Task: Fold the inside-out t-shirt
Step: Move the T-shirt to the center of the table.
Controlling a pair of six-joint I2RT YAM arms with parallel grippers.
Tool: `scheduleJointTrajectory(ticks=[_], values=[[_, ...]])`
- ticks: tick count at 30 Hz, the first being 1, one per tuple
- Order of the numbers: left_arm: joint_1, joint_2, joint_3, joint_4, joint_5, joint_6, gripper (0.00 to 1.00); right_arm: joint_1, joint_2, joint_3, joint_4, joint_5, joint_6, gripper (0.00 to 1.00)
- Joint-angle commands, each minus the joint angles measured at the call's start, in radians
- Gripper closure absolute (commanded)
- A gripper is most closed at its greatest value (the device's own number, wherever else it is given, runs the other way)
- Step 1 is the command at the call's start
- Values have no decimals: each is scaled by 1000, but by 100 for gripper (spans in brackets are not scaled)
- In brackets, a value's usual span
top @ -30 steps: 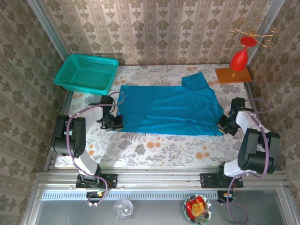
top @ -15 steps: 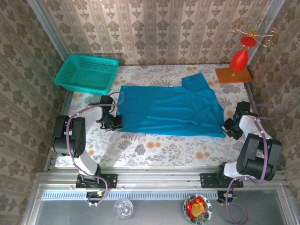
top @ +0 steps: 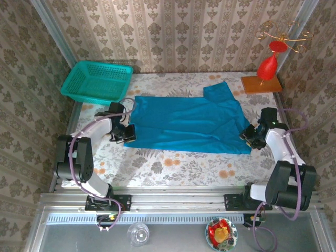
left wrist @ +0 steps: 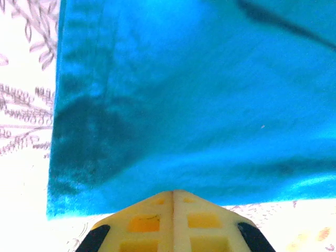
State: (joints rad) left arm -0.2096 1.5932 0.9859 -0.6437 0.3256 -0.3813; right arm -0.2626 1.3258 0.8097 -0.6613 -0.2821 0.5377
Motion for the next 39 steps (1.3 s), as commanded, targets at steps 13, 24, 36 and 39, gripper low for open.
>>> scheduleJointTrajectory(ticks=[13,24,36,39], values=[[52,79,-147,65,34,-60,96,-175,195,-68,46,21,103,46],[25,-162,-223,43,67,-143,95,-143,-2,-56,-9,-68,42,49],[-24,43,41,12,-59,-63,96,186,100,23,51,-143,88,48],[-12,121,56,-4,-118,-34,97,205,146,19,74,-145,94,46]])
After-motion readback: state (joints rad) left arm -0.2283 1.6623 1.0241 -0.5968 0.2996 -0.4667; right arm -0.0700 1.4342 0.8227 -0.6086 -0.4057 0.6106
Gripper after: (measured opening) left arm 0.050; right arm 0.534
